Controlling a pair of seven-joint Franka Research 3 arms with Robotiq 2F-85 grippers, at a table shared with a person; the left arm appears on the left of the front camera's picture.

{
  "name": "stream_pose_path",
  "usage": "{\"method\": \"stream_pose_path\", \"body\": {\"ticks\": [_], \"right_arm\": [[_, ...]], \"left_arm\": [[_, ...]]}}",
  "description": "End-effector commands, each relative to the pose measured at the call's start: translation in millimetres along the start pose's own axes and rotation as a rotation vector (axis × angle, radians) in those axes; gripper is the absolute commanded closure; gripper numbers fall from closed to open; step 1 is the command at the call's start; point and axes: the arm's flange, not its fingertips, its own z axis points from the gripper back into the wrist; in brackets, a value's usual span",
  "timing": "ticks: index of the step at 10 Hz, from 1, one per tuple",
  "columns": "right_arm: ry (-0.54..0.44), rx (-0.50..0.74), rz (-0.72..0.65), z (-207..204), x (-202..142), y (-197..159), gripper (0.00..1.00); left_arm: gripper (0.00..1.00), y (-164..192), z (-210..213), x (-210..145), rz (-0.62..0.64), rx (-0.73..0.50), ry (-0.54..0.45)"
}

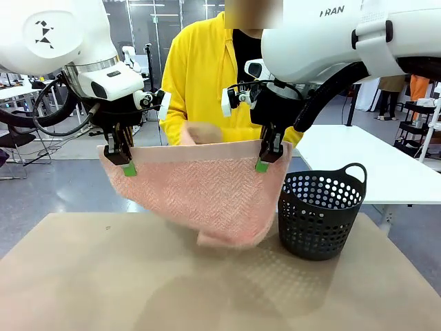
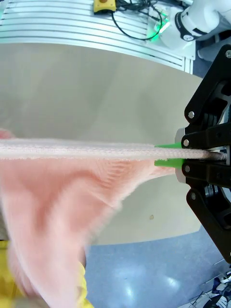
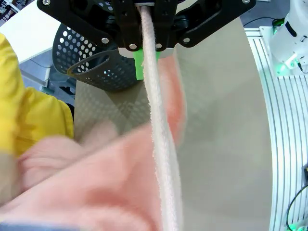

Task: Fold the towel.
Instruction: Release the end of the 100 cm Hotel Towel you were holding and grab the top end of the folded side.

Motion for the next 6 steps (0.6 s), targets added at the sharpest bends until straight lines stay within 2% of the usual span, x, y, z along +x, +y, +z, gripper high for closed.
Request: {"method": "stream_pose_path", "body": {"ticks": [1,6], "right_arm": [[0.002,-0.002,0.001,0.1,-0.4,-0.2,1.0],[0.002,-0.002,0.001,0.1,-0.4,-0.2,1.0]], "left_arm": [[1.0,1.0,-0.1,-1.5,-0.005,0.0,0.0],[1.0,1.0,-0.1,-1.5,-0.005,0.0,0.0]]}}
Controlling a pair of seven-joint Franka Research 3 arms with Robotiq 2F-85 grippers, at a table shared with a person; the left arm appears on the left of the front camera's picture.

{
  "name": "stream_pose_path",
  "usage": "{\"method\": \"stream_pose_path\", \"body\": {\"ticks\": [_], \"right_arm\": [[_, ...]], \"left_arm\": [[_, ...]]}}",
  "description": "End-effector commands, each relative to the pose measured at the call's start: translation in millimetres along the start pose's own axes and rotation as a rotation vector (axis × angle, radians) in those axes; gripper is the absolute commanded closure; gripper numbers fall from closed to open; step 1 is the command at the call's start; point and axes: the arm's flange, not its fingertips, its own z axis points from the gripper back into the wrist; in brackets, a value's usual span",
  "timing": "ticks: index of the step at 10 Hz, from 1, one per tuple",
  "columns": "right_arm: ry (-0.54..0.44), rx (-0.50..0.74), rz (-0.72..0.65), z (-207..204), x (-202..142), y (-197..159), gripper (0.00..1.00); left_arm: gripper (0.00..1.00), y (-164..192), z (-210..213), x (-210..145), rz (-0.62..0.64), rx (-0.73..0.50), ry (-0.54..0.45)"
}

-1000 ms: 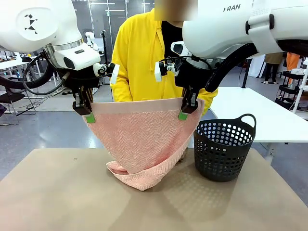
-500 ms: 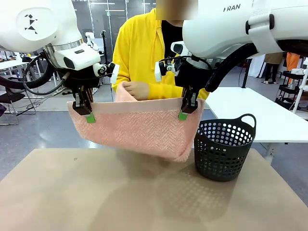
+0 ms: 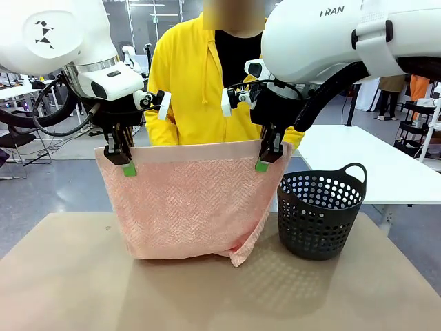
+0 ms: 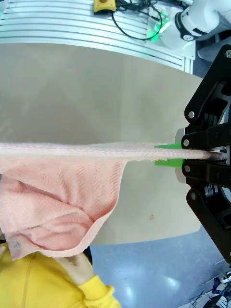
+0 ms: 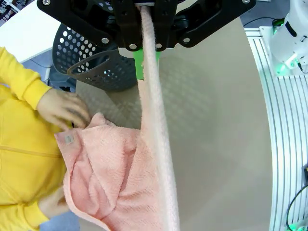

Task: Fold the towel.
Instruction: Release the end of the 100 cm Hotel Towel you were holding and grab the top end of the folded side.

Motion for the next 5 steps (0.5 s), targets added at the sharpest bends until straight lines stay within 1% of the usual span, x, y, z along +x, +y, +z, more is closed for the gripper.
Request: {"method": "stream_pose_path", "body": {"ticks": [1,5], "right_arm": [[0.002,-0.002,0.001,0.0,-0.4,-0.2,1.0],[0.002,-0.002,0.001,0.0,-0.4,-0.2,1.0]], "left_arm": [[1.0,1.0,-0.1,-1.5,-0.005,0.0,0.0],[1.0,1.0,-0.1,-1.5,-0.005,0.0,0.0]]}}
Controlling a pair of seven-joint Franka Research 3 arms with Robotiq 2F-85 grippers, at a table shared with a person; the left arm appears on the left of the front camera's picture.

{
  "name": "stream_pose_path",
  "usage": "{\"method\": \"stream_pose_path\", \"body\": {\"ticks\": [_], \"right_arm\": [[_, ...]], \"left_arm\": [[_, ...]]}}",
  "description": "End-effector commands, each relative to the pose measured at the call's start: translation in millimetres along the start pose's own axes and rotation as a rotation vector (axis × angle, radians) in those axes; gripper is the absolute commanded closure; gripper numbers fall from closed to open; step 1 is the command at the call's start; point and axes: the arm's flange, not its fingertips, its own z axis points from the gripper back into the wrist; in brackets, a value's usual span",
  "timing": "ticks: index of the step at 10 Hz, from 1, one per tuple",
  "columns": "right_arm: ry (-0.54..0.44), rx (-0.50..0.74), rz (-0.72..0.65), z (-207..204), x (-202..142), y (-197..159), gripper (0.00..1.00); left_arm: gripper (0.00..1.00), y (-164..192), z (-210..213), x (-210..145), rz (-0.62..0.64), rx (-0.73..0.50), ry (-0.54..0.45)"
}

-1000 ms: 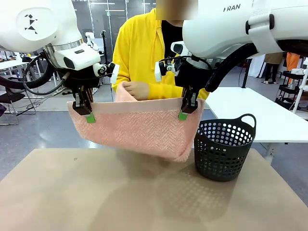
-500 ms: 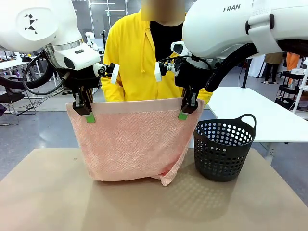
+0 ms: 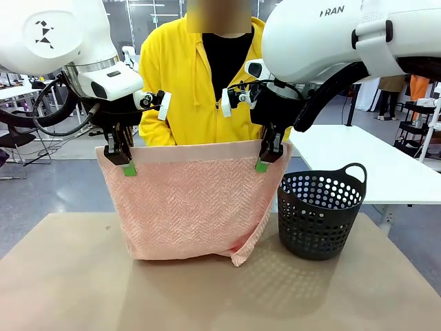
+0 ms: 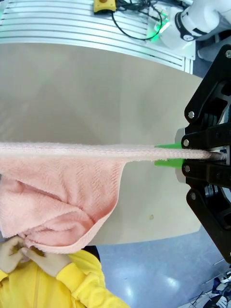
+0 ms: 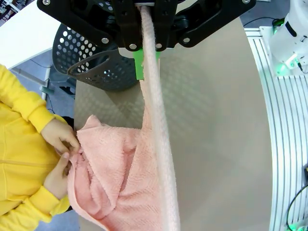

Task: Fold the towel.
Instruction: Release the end of the 100 cm Hotel Towel you were holding and grab the top end of the folded side.

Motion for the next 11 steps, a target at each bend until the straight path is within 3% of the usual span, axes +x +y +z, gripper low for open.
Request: {"method": "stream_pose_path", "body": {"ticks": [1,11], "right_arm": [[0.002,-0.002,0.001,0.0,-0.4,-0.2,1.0],[0.002,-0.002,0.001,0.0,-0.4,-0.2,1.0]], "left_arm": [[1.0,1.0,-0.1,-1.5,-0.005,0.0,0.0],[1.0,1.0,-0.1,-1.5,-0.005,0.0,0.0]]}}
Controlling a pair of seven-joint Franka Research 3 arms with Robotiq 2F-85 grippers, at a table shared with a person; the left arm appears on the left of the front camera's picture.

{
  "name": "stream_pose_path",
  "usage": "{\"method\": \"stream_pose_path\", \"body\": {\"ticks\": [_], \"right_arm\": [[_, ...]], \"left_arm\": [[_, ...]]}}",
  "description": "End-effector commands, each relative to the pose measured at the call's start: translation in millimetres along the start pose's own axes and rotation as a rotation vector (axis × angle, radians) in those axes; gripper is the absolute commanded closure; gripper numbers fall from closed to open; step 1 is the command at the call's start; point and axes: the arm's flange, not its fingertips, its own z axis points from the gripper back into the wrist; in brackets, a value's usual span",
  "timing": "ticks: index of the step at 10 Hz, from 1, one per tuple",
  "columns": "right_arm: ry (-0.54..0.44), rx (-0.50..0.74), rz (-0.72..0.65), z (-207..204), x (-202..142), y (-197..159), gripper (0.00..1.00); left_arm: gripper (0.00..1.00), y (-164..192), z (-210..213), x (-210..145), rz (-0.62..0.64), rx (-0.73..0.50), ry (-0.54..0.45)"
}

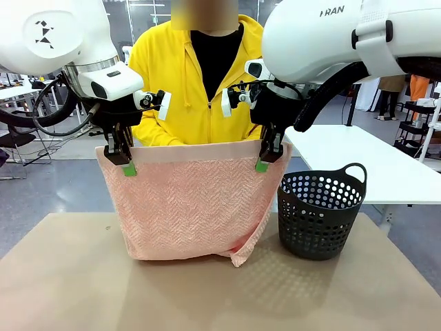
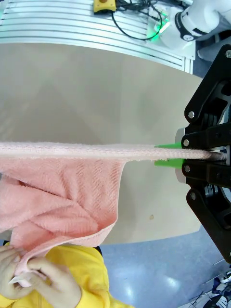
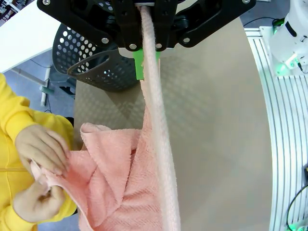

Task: Fold the towel.
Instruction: Release the end of the 100 cm Hotel Towel you were holding and grab the top end of the folded side.

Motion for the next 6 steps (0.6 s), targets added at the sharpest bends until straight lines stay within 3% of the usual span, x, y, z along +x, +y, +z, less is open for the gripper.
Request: {"method": "stream_pose_path", "body": {"ticks": [1,6], "right_arm": [[0.002,-0.002,0.001,0.0,-0.4,-0.2,1.0],[0.002,-0.002,0.001,0.0,-0.4,-0.2,1.0]], "left_arm": [[1.0,1.0,-0.1,-1.5,-0.005,0.0,0.0],[1.0,1.0,-0.1,-1.5,-0.005,0.0,0.0]]}}
